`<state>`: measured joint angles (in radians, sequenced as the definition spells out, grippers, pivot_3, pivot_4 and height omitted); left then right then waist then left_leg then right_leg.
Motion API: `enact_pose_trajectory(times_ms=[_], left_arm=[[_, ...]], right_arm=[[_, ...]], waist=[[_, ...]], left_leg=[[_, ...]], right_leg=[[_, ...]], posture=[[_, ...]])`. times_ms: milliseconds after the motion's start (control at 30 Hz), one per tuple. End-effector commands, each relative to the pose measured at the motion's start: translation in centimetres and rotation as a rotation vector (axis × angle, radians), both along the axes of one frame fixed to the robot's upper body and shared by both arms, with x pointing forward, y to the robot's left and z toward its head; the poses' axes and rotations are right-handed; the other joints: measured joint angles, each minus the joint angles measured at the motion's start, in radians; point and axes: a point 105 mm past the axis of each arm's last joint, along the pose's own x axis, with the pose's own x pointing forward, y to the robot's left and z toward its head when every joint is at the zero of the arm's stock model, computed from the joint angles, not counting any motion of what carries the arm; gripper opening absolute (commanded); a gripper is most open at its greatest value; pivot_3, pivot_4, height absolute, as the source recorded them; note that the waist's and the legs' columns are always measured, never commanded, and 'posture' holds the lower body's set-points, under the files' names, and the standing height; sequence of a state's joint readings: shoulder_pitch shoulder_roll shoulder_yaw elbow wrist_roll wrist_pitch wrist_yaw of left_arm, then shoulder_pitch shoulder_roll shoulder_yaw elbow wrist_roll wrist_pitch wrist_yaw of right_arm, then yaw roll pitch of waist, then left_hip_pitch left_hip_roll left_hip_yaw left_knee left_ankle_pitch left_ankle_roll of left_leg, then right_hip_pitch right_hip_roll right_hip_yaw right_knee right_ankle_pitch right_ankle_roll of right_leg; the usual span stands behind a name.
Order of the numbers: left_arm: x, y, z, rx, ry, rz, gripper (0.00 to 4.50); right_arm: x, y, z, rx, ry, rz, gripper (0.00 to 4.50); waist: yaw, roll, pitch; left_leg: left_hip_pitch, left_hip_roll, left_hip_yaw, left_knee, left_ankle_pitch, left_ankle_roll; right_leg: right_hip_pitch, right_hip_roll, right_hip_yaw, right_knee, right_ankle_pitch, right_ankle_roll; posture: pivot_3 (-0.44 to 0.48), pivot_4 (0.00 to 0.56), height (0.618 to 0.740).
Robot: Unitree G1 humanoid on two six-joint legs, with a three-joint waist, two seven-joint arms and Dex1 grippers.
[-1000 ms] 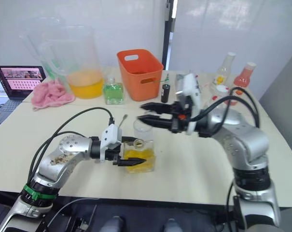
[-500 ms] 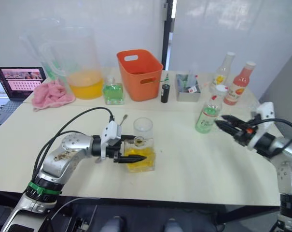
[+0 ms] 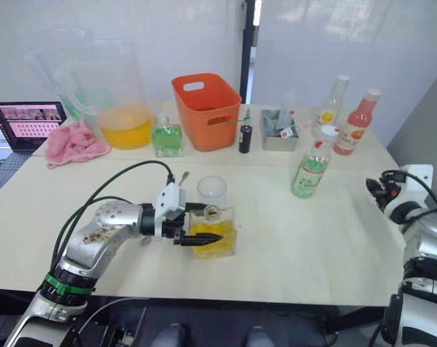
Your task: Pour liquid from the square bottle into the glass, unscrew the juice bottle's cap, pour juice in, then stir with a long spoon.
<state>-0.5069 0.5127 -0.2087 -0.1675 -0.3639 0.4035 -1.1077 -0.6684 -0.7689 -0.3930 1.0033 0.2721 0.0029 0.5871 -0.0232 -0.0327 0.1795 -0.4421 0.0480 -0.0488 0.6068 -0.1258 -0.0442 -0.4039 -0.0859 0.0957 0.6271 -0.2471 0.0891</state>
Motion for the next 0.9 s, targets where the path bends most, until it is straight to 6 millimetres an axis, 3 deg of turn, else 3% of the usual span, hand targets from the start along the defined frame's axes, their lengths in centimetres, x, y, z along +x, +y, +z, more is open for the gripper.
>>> enact_pose_trajectory(times_ms=[33,400,467,700,733,900], left_arm=[[-0.7,-0.1,1.4,-0.018,-0.064,-0.019,2.80],[-0.6,0.0,0.5,0.006,-0.027,0.003,2.80],[-0.8,-0.1,0.6,0.002,-0.028,-0.001,2.80],[-1.1,-0.3,0.6,-0.001,-0.027,-0.009,2.80],[-1.1,-0.3,0.6,-0.001,-0.028,-0.010,2.80],[-1.3,-0.4,0.8,-0.013,-0.031,-0.015,2.80]], right_arm=[[-0.4,-1.3,-0.4,-0.017,-0.009,-0.077,1.09],[-1.6,-1.7,-3.6,0.063,0.012,-0.131,1.09],[-1.9,-2.0,-3.4,0.075,-0.002,-0.131,2.13],[-2.7,-3.1,-1.6,0.069,-0.062,-0.126,4.27],[-2.7,-3.2,-1.1,0.064,-0.075,-0.113,4.46],[-3.0,-3.0,3.0,0.012,-0.140,0.024,4.46]], waist=[[-0.003,0.000,0.000],[-0.029,0.000,0.000],[-0.028,0.000,0.000],[-0.026,0.000,0.000],[-0.025,0.000,0.000],[-0.025,0.002,0.000]], left_leg=[[0.000,0.000,0.000,0.000,0.000,0.000],[0.002,0.000,0.000,0.001,0.000,0.000],[0.002,0.000,0.000,0.001,0.000,0.000],[0.002,0.000,0.000,0.001,0.000,0.000],[0.002,0.000,0.000,0.001,0.000,0.000],[0.002,-0.001,0.000,0.001,0.000,0.000]], right_leg=[[0.000,0.000,0.000,0.000,0.000,-0.001],[0.002,0.000,0.000,0.000,-0.001,0.001],[0.003,0.000,0.000,0.000,-0.001,0.002],[0.003,0.000,0.001,0.000,-0.001,0.002],[0.003,0.000,0.001,0.000,-0.001,0.002],[0.003,0.000,0.001,0.000,-0.001,0.002]], posture=[[0.000,0.150,0.738],[0.000,0.150,0.738],[0.000,0.150,0.738],[0.000,0.150,0.738],[0.000,0.150,0.738],[0.000,0.150,0.738]])
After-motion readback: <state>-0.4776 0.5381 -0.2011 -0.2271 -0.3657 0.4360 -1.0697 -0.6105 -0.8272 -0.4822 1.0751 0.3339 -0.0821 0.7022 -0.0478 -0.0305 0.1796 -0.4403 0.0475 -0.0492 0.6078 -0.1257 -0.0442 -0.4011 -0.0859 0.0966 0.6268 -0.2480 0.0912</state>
